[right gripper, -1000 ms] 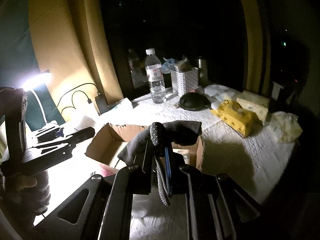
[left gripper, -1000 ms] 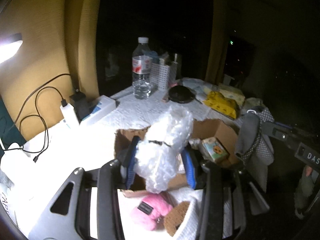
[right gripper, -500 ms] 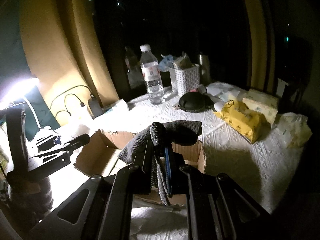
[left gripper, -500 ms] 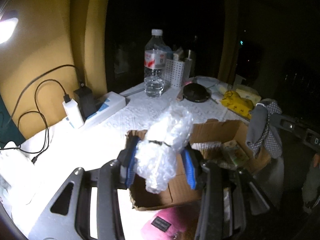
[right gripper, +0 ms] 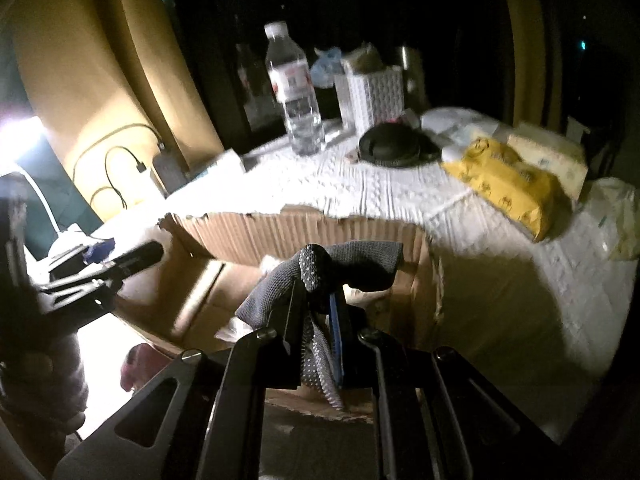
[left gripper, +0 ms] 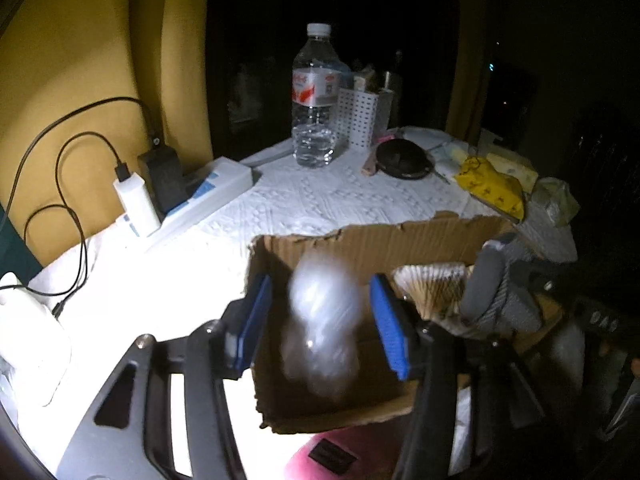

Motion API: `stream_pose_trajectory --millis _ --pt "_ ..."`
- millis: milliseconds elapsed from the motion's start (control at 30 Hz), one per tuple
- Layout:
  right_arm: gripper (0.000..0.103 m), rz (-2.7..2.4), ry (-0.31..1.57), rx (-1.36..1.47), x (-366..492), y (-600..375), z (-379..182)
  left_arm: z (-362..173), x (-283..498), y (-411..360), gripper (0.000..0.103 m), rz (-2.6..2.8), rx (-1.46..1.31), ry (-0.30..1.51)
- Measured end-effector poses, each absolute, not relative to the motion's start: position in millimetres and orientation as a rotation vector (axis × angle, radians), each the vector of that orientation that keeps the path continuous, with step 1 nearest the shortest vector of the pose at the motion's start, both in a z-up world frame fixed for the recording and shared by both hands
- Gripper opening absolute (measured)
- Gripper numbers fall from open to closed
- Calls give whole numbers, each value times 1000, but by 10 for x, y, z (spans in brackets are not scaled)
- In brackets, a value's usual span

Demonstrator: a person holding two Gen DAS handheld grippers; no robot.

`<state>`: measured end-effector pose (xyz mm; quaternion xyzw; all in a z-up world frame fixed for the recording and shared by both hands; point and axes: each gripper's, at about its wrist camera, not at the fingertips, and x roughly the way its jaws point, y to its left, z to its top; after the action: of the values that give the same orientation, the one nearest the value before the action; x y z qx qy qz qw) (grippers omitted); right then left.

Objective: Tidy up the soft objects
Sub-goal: 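Carry the bubble wrap and glove into the box and open both grippers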

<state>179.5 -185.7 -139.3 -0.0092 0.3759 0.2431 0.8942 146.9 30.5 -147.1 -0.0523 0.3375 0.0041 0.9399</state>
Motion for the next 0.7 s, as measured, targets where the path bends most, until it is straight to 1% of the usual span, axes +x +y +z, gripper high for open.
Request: stream_pose_trajectory --millis 67,100,133,167,200,233,300,333,433,700 --pt "11 507 811 -28 1810 -1836 -1474 -1482 1470 305 54 12 -106 691" --pt "12 505 813 -28 1804 -1836 -1492 -1488 1472 309 57 13 -107 693" --pt "14 504 813 -28 1797 -1838 -1499 -1488 1470 311 66 13 -108 692" --pt "17 504 813 -26 1788 -1839 -1502 -1483 1463 312 69 13 -111 688" --pt "23 501 812 -26 1782 -1843 -1501 -1474 1452 313 71 11 -116 681" --pt "33 497 810 -27 1776 -1846 -1495 -1466 1445 310 71 11 -116 679" --pt "42 493 803 -15 1773 -1872 -1474 -1450 1438 303 71 11 -113 676" --pt "44 494 799 -9 1767 -1885 -1457 -1448 1433 301 71 12 -113 676" --pt "49 487 784 -14 1735 -1902 -1402 -1434 1416 291 71 14 -115 677" --pt "51 477 755 -7 1602 -1964 -1277 -1267 1290 269 71 10 -115 642"
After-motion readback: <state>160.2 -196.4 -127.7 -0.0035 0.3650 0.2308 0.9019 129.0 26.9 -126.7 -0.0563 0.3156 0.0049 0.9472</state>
